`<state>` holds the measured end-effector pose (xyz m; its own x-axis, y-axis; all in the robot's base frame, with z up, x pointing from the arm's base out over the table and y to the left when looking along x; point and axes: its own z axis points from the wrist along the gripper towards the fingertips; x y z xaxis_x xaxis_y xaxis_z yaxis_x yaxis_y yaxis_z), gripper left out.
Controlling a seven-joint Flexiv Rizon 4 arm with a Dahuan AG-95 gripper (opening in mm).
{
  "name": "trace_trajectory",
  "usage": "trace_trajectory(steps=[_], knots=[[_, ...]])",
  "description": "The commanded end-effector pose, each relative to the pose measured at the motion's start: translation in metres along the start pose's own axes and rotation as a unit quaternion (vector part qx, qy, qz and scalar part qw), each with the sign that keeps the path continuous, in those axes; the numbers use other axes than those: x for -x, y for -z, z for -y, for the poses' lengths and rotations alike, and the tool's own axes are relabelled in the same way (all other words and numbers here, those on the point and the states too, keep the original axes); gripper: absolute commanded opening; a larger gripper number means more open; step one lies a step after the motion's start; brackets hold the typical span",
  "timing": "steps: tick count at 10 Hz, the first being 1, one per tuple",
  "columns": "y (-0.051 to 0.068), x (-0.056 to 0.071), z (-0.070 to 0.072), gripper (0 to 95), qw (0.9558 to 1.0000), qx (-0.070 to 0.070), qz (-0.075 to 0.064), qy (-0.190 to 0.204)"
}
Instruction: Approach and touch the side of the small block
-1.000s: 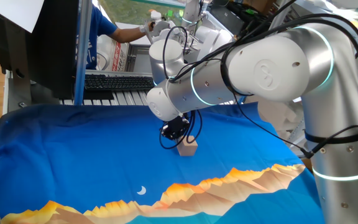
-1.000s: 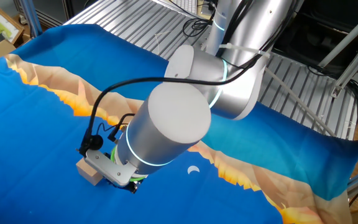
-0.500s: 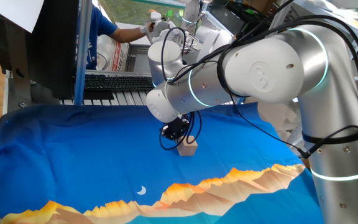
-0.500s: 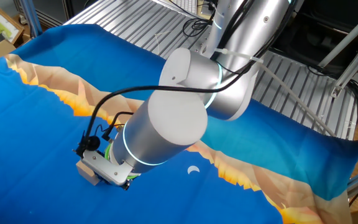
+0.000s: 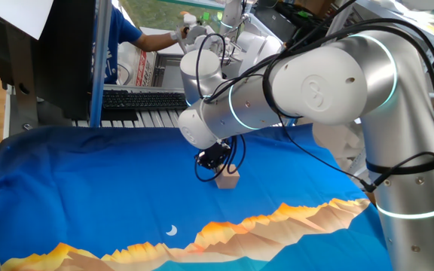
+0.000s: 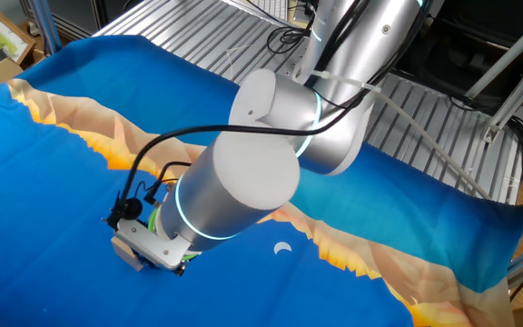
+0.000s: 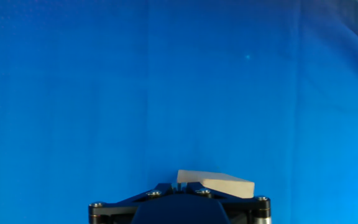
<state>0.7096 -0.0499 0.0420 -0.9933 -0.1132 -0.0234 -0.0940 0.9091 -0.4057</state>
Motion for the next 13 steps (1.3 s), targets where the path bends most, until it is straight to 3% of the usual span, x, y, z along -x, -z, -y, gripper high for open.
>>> trace_trajectory(steps=[1, 4, 5, 7, 8, 9, 13], knots=[[-0.001, 0.002, 0.002, 0.0, 1.0000, 0.000, 0.000, 0.004], [-0.004, 0.003, 0.001, 0.0, 0.9999, 0.015, 0.000, -0.002], [-0.007, 0.002, -0.006, 0.0, 0.9986, 0.047, -0.002, -0.025], [-0.005, -0.001, -0.018, 0.0, 0.9962, 0.069, -0.006, -0.052], [0.000, 0.001, -0.021, 0.0, 0.9914, 0.108, -0.019, -0.071], [0.005, 0.002, -0.023, 0.0, 0.9889, 0.123, -0.029, -0.077], [0.024, 0.006, -0.031, 0.0, 0.9845, 0.139, -0.049, -0.095]])
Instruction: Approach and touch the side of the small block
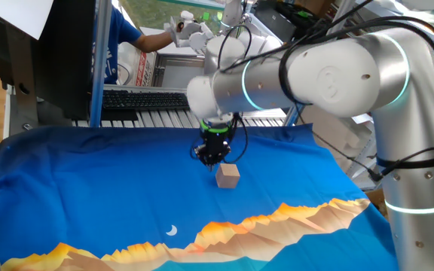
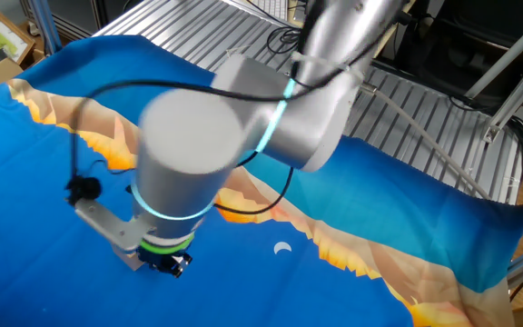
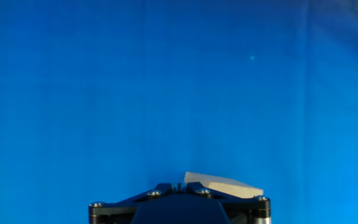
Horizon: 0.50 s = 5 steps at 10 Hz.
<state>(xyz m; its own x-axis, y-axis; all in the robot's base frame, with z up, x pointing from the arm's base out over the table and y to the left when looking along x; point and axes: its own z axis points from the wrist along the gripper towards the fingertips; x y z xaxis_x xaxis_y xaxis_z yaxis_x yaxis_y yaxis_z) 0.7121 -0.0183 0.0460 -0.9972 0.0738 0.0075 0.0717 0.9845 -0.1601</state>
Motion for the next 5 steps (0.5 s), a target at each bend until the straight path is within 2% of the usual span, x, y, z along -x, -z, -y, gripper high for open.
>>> trace_trajectory(steps=[1, 4, 5], knots=[[0.0078, -0.0016, -0.0074, 0.0, 0.9998, 0.012, -0.009, -0.012], [0.0131, -0.0020, -0.0126, 0.0, 0.9992, 0.029, -0.022, -0.018], [0.0142, -0.0021, -0.0140, 0.0, 0.9991, 0.029, -0.024, -0.019]])
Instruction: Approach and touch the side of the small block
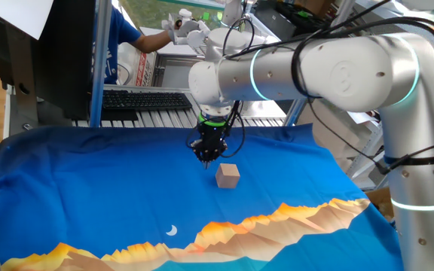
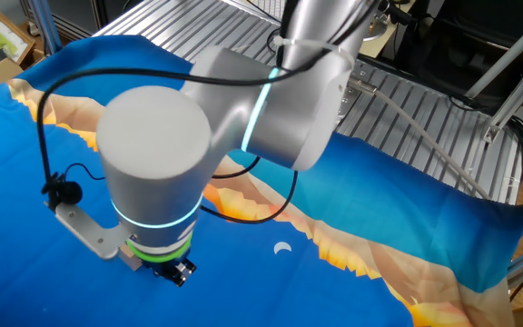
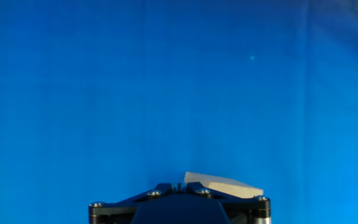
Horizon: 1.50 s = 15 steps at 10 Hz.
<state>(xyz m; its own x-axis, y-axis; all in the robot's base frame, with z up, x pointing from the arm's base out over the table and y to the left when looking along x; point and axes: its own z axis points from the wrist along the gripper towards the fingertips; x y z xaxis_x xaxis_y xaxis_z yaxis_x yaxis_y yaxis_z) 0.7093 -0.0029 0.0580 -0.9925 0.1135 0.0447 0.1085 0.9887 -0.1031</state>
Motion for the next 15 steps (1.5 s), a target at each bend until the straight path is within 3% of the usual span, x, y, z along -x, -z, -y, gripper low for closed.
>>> trace_trajectory(steps=[1, 6, 7, 8, 9, 11, 12, 15], knots=[[0.0008, 0.0017, -0.0020, 0.0, 1.0000, 0.000, -0.003, -0.001], [0.0008, 0.0018, -0.0019, 0.0, 0.9999, 0.002, 0.008, 0.011], [0.0008, 0.0018, -0.0019, 19.0, 0.9999, 0.002, 0.009, 0.007], [0.0008, 0.0018, -0.0020, 19.0, 1.0000, 0.002, 0.009, 0.004], [0.0007, 0.0018, -0.0020, 38.0, 1.0000, 0.002, 0.009, -0.001], [0.0000, 0.0019, -0.0024, 38.0, 1.0000, 0.002, 0.008, -0.002], [-0.0007, 0.0019, -0.0025, 57.0, 1.0000, 0.001, 0.009, -0.003], [-0.0027, 0.0023, -0.0025, 57.0, 0.9999, -0.003, 0.012, -0.003]])
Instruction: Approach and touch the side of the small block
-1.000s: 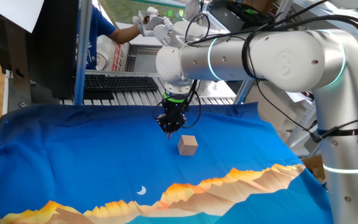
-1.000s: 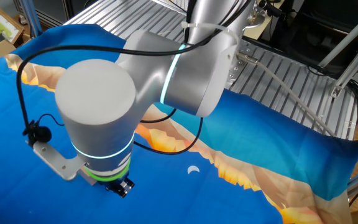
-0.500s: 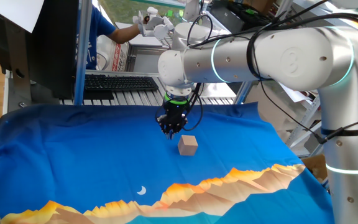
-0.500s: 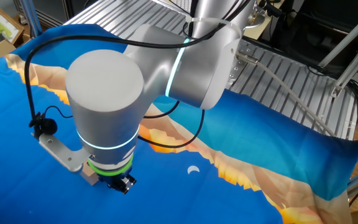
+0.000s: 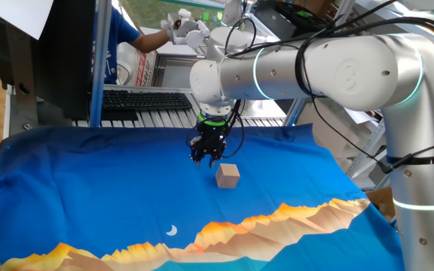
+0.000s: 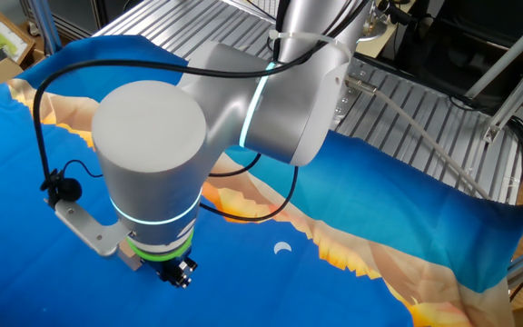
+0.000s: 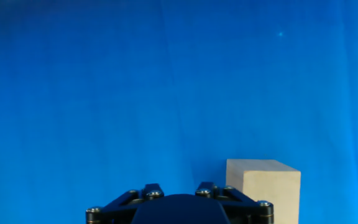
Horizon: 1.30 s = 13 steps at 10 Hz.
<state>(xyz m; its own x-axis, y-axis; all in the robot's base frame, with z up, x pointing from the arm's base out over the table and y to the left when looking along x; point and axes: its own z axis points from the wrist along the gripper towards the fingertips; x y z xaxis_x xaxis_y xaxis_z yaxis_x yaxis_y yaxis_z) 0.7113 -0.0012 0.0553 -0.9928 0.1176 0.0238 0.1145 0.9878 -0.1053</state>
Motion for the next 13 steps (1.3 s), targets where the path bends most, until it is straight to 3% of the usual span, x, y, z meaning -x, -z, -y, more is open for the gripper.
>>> trace_trajectory(steps=[1, 13], knots=[[-0.0016, 0.0006, 0.0006, 57.0, 1.0000, -0.003, 0.003, 0.001], [-0.0040, 0.0009, 0.0014, 57.0, 1.0000, -0.002, 0.006, 0.002]])
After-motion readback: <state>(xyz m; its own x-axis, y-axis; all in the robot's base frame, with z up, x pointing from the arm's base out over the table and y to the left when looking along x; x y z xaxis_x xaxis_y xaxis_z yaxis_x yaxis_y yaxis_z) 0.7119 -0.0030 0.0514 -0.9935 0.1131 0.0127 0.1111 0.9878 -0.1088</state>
